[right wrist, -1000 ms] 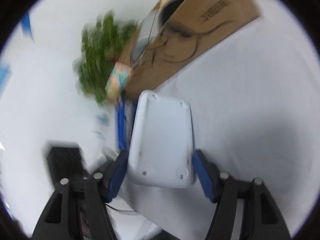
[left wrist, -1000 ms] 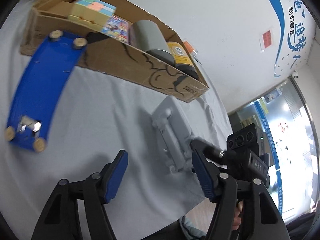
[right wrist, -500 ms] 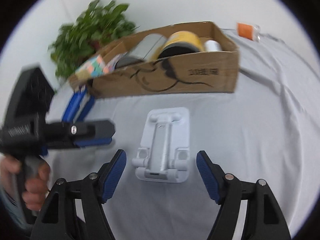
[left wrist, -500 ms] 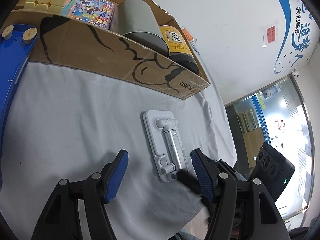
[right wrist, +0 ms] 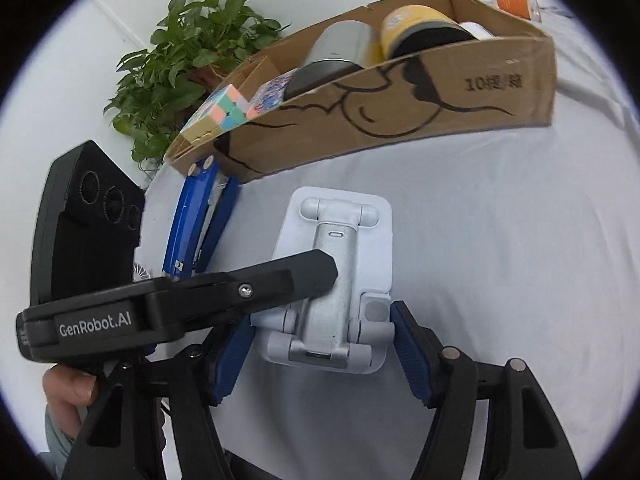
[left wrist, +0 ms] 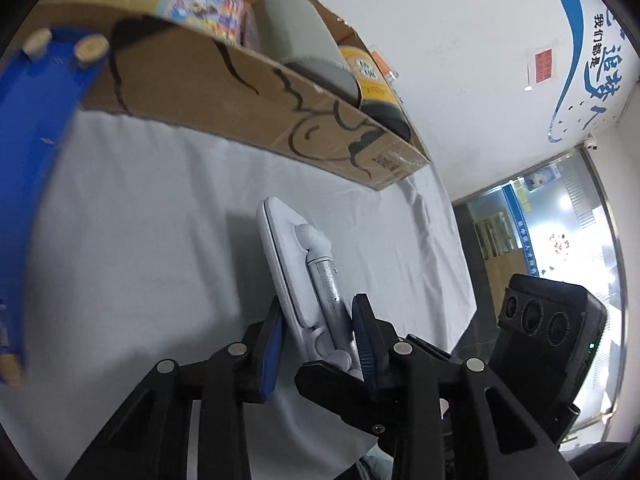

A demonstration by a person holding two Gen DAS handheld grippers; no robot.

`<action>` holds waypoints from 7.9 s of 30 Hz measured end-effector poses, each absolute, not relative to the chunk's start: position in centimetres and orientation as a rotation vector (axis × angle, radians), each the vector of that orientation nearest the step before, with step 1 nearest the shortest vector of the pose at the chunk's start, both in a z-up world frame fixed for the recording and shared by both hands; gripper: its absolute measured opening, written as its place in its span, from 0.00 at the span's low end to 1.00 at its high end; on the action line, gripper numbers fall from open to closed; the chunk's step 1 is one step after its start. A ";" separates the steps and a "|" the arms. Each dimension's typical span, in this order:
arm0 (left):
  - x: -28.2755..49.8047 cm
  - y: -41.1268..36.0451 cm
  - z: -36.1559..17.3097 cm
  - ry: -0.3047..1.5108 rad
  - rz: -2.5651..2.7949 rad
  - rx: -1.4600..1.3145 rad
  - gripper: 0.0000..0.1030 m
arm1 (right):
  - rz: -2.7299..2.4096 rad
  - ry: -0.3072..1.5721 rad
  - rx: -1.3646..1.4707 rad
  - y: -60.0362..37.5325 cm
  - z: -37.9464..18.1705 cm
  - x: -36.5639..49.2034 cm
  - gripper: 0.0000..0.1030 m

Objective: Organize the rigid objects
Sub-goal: 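Carry the phone stand in the left gripper and set it in the box, then grasp the blue stapler with the right gripper and stand it upright, then grasp the stapler with the left gripper and place it upright in the box, then grasp the white hair dryer handle with the left gripper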

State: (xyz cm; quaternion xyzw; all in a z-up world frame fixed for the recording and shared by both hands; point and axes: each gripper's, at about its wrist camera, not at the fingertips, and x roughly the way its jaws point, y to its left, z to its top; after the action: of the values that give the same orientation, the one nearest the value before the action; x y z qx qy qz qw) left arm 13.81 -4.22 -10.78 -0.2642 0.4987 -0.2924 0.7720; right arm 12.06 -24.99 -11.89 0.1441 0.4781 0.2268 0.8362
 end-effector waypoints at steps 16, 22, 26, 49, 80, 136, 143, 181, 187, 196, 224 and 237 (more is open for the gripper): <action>25.2 2.3 0.2 0.925 -0.588 -0.464 0.28 | 0.506 0.843 0.251 -17.5 -2.5 22.9 0.64; 27.7 2.9 -1.1 0.998 -0.545 -0.436 0.42 | 0.457 0.926 0.252 -16.0 -4.2 25.6 0.65; 27.5 4.5 0.7 0.899 -0.512 -0.398 0.56 | 0.454 0.947 0.241 -15.9 -4.6 25.6 0.70; 28.8 7.7 -3.5 0.980 -0.388 -0.320 0.53 | 0.424 1.102 -0.104 -11.2 -6.3 36.3 0.04; 0.7 11.0 5.0 0.615 0.029 -0.201 0.99 | 0.386 0.792 -0.184 -4.2 -9.6 12.2 0.98; 12.4 -0.9 -11.3 1.027 -0.496 -0.567 0.77 | 0.397 0.832 -0.176 -19.6 -10.2 11.0 0.28; 12.8 -0.3 -11.9 1.018 -0.515 -0.601 0.75 | 0.482 0.970 0.191 -22.1 -10.2 13.3 0.26; 37.4 7.9 1.8 0.897 -0.554 -0.587 0.40 | 0.660 0.849 0.496 -13.3 -0.1 34.2 0.25; 41.7 9.0 -4.1 1.026 -0.548 -0.641 0.40 | 0.587 0.993 0.513 -12.1 -4.5 37.6 0.25; 42.0 11.2 -4.7 1.054 -0.489 -0.651 0.51 | 0.492 1.041 0.478 -10.7 -6.6 36.8 0.24; 6.8 8.5 8.0 0.506 0.023 -0.069 0.62 | 0.258 0.741 -0.060 -15.8 -1.5 15.9 0.39; 1.6 9.1 -0.4 0.637 0.028 -0.220 0.99 | 0.291 0.557 -0.097 -16.4 -1.5 6.9 0.96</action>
State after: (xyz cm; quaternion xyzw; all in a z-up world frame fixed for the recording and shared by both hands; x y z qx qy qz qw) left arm 1.59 9.13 -0.38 -0.1081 0.3126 0.0139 0.9436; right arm 6.87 -16.42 -1.54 -0.0479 0.2736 0.1431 0.9499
